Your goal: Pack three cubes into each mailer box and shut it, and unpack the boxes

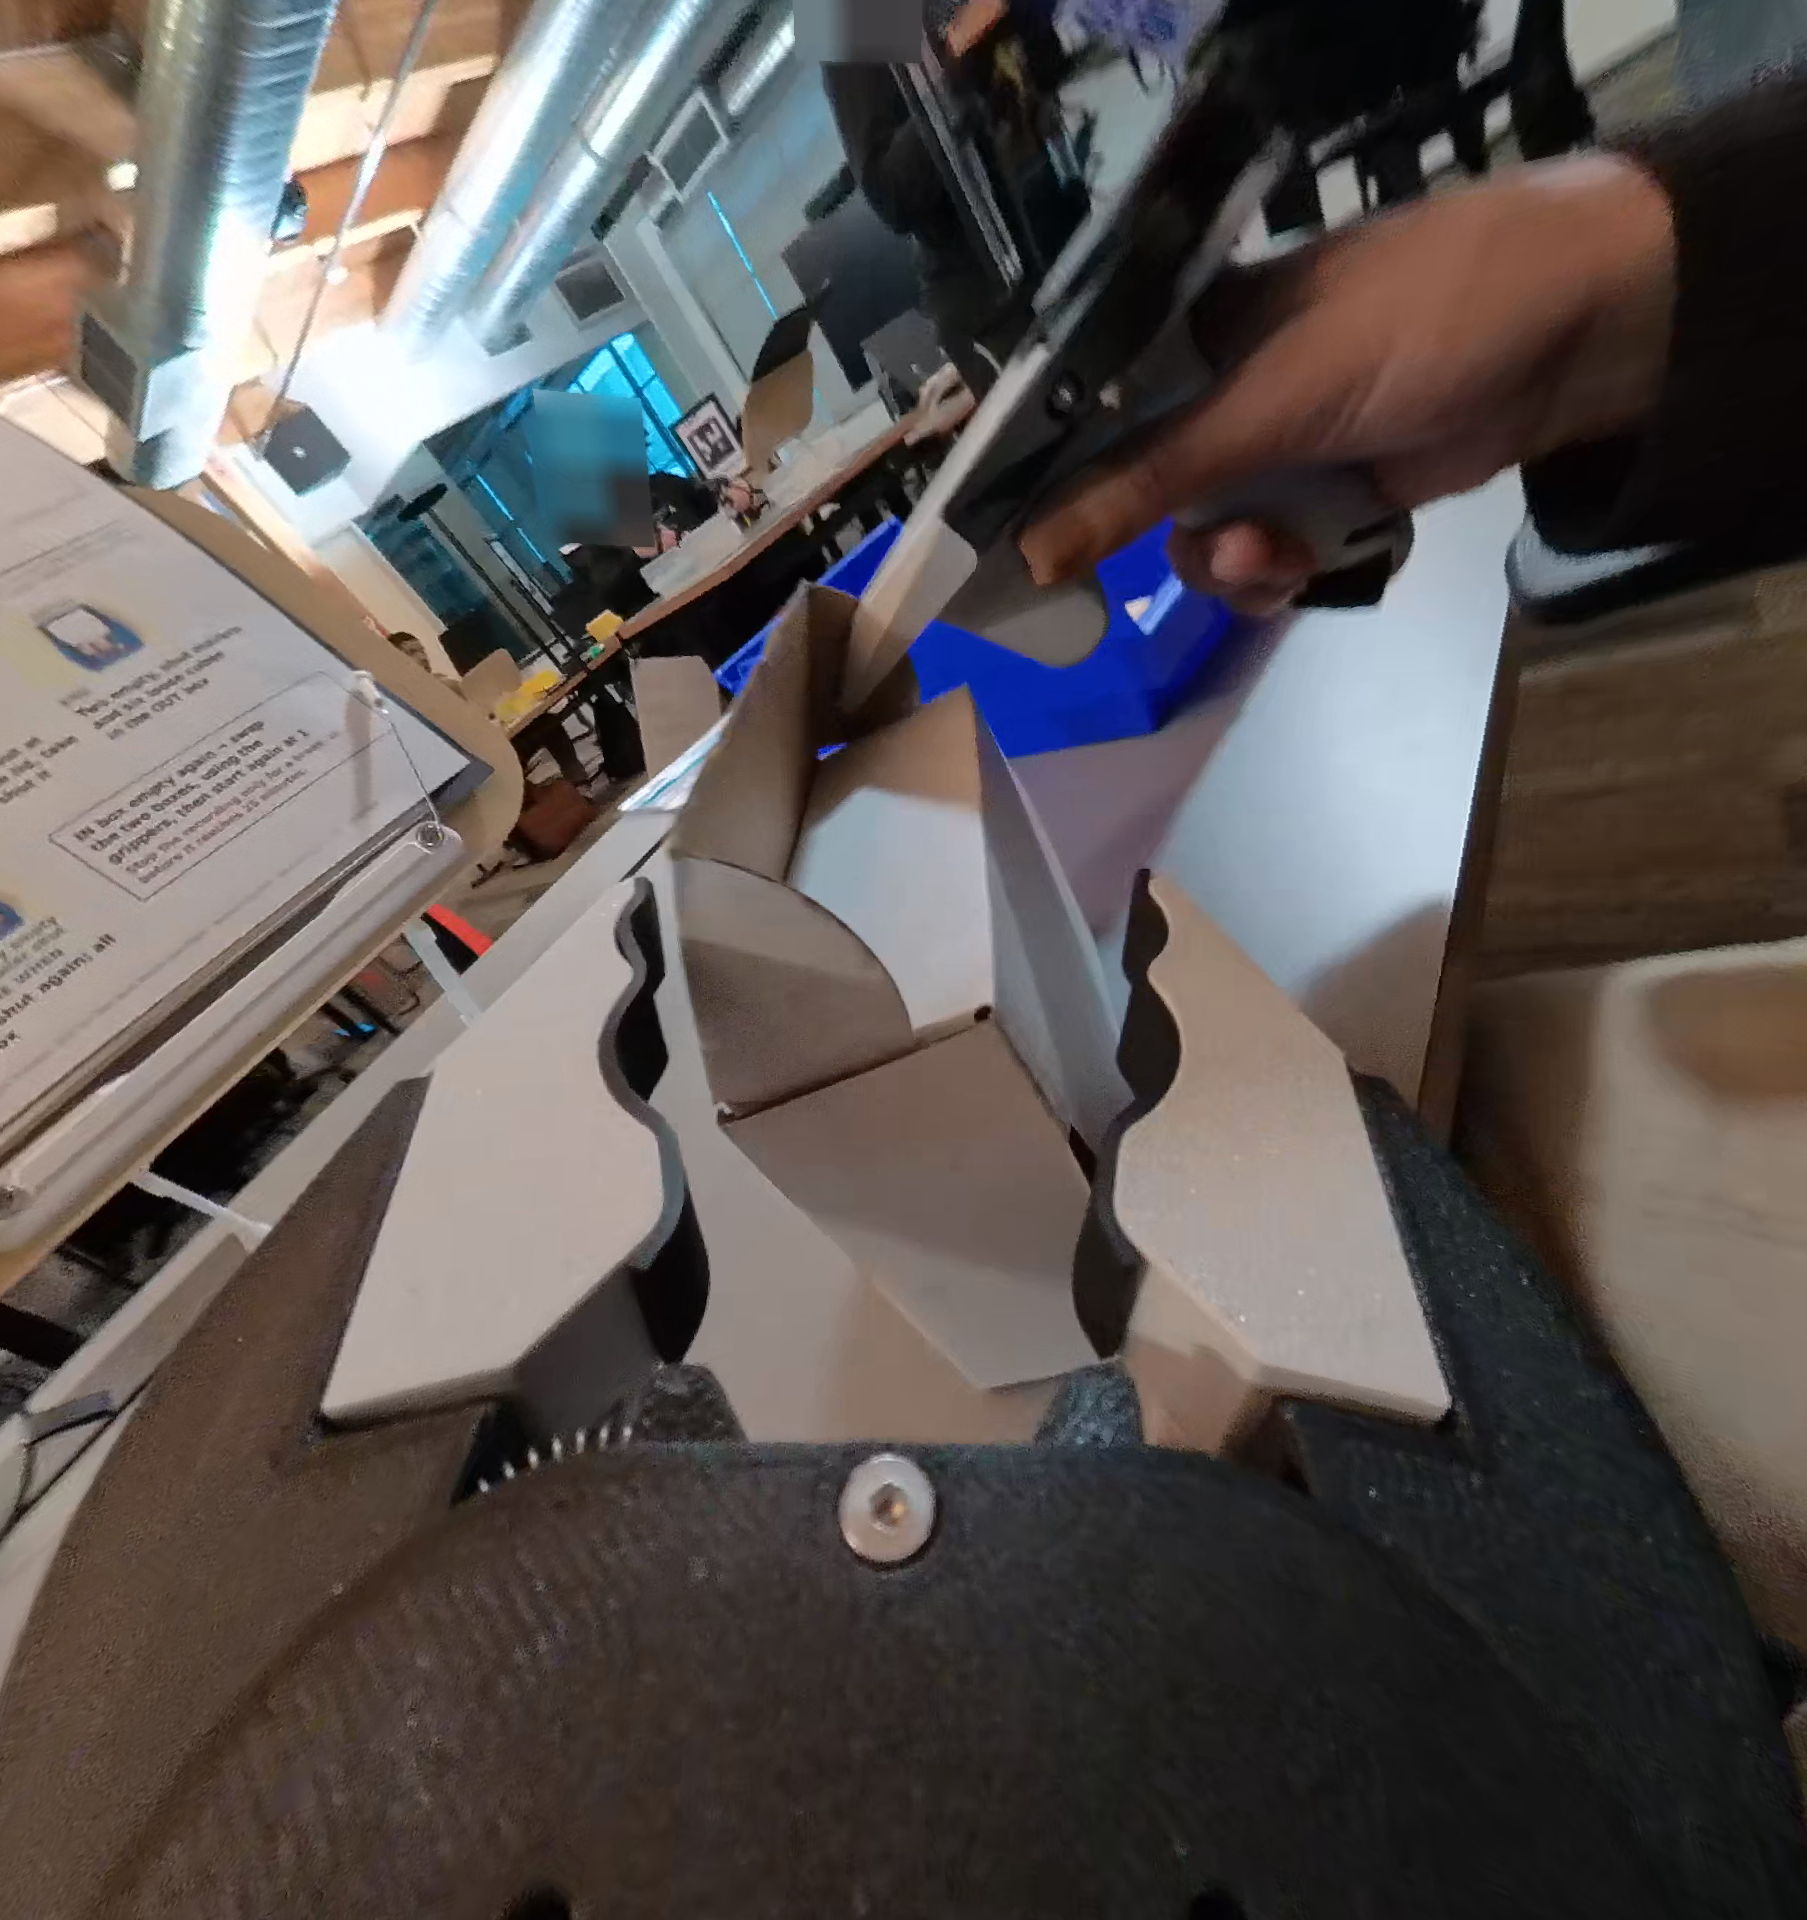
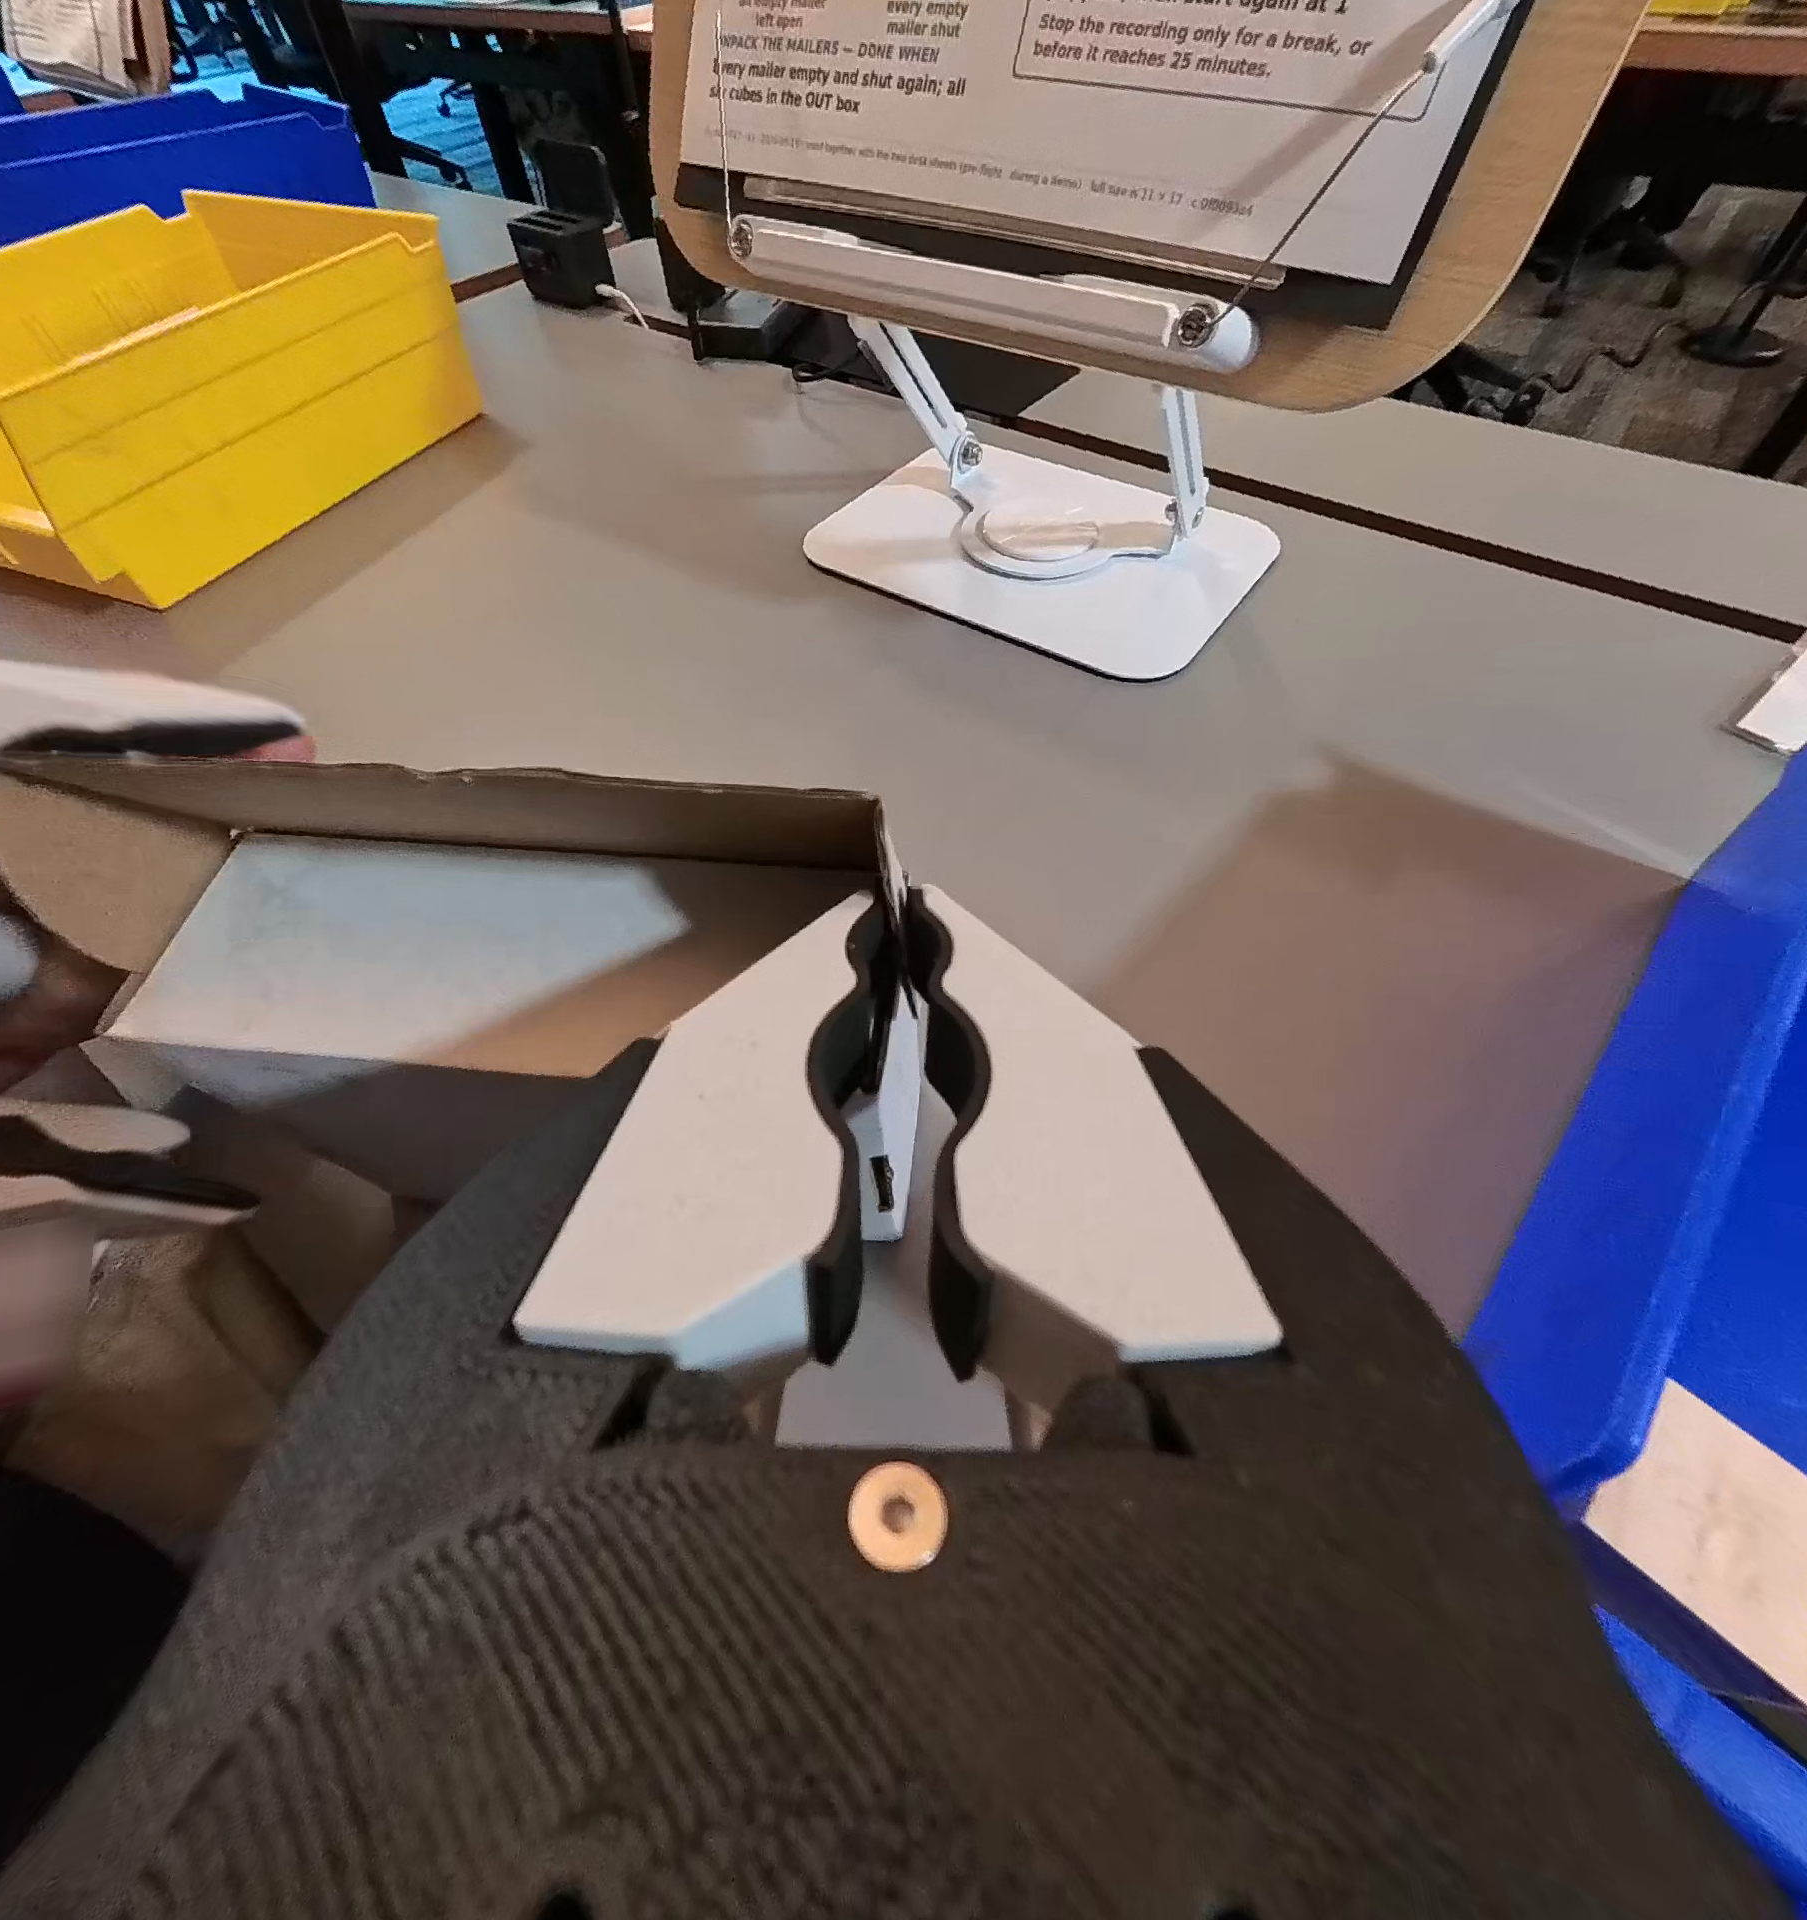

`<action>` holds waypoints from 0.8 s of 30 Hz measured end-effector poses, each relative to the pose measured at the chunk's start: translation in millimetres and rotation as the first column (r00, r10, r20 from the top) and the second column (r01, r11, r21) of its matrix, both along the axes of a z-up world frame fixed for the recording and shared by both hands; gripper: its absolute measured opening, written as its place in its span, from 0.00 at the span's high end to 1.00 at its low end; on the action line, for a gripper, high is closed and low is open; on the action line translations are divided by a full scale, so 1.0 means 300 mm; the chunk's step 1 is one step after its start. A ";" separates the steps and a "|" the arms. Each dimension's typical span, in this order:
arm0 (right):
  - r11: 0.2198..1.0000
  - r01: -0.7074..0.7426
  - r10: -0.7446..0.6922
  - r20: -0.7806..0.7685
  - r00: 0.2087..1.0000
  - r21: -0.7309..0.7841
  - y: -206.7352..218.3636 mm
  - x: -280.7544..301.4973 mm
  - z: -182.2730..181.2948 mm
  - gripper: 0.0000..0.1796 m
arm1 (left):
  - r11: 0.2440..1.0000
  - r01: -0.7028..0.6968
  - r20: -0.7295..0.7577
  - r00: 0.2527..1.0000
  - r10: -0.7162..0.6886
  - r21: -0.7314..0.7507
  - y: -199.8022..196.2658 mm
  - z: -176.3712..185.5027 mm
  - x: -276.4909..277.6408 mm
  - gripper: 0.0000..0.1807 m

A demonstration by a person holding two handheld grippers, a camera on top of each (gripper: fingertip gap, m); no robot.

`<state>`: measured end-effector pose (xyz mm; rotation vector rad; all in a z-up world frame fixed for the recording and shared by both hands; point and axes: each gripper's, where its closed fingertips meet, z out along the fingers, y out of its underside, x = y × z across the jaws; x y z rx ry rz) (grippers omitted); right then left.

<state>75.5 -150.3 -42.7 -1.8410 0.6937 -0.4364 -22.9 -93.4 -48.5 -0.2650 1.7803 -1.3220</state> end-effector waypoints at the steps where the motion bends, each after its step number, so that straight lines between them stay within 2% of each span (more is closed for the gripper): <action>1: 1.000 -0.003 0.003 -0.003 1.000 0.003 0.001 -0.001 0.000 0.99 | 0.999 -0.009 0.008 1.000 0.009 0.034 -0.001 -0.016 0.004 0.54; 2: 1.000 -0.006 0.006 -0.005 1.000 0.004 0.002 -0.002 0.000 0.99 | 0.997 -0.045 0.019 0.999 0.044 0.057 0.007 -0.028 0.019 0.59; 6: 1.000 0.004 -0.005 -0.001 1.000 -0.005 -0.005 0.001 -0.003 0.99 | 0.994 -0.096 0.008 0.995 0.095 0.048 0.011 -0.038 0.044 0.62; 17: 0.997 -0.044 0.048 -0.079 0.996 0.063 -0.031 -0.012 0.001 0.95 | 0.996 -0.083 -0.017 0.996 0.083 0.025 0.019 -0.037 0.047 0.66; 24: 0.992 -0.064 0.078 -0.125 0.989 0.109 -0.040 -0.011 0.003 0.98 | 0.998 -0.056 -0.052 0.997 0.055 -0.020 0.020 -0.035 0.043 0.66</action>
